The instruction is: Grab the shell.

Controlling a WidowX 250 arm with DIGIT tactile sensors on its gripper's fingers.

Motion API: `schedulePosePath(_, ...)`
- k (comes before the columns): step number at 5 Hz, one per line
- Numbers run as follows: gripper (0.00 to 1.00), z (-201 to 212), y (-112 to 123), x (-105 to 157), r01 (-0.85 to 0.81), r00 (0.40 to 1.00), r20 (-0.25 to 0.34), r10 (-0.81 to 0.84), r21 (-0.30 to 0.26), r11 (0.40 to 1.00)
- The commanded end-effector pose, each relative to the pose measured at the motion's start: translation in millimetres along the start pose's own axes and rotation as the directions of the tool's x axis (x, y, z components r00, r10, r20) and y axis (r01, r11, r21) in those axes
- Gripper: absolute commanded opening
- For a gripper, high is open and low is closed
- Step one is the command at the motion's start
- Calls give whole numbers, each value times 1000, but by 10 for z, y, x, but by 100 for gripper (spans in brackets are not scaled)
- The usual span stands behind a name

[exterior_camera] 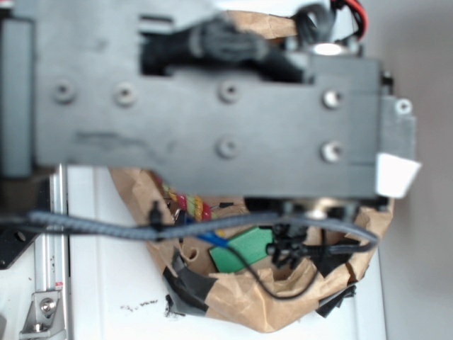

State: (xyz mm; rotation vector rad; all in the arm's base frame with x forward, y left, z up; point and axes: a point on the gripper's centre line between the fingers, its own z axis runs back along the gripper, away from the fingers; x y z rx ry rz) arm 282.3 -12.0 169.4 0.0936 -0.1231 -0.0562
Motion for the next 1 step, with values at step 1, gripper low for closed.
schedulePosePath(1, 0, 229, 152, 67, -106, 992, 66, 105, 13, 994)
